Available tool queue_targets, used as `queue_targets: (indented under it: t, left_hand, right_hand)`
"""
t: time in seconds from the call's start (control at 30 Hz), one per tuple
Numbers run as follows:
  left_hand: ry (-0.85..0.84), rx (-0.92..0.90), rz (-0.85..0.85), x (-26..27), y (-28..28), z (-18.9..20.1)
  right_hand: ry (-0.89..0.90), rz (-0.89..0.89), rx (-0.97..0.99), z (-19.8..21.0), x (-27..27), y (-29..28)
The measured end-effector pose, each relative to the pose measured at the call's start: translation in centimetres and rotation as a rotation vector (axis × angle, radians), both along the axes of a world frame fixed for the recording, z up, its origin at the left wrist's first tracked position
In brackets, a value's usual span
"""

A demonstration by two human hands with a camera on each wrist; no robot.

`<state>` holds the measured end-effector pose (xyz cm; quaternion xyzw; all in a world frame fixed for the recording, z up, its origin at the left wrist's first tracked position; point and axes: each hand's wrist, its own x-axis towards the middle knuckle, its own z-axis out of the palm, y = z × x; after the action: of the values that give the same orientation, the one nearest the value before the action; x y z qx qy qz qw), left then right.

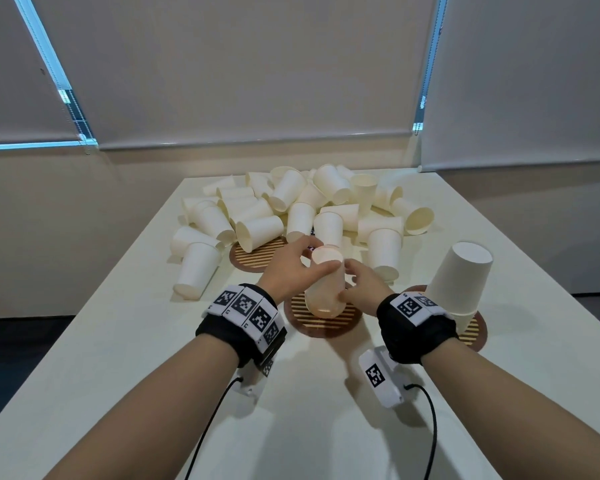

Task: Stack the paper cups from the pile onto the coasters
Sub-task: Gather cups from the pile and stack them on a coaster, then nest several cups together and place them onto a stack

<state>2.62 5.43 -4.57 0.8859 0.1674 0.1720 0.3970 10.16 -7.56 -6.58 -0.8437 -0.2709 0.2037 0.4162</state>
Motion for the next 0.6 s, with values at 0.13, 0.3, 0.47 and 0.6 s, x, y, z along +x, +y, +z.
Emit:
queue_targets:
  t: [0.13,0.3,0.47,0.6]
  left_hand:
    - [0.044,-0.001,-0.012,0.4,-0.5,1.0]
    - [0.12,0.14,-0.104,0.8,-1.0,1.4]
    - [0.212,0.269,-0.056,0.9,-0.8,0.3]
    - [0.179,0.193,-0.074,0.4,-0.8,0.3]
  right_hand:
    - [-0.142,-0.166,-0.001,1.2,1.7,0.0]
    - [-0.26,-0.372,0.002,1.5,4.0,0.7]
    - [-0.251,-0.465,-0.175,1.0,5.6,0.7]
    - [-0.17,-0.511,-0.29,0.3,5.8,1.0]
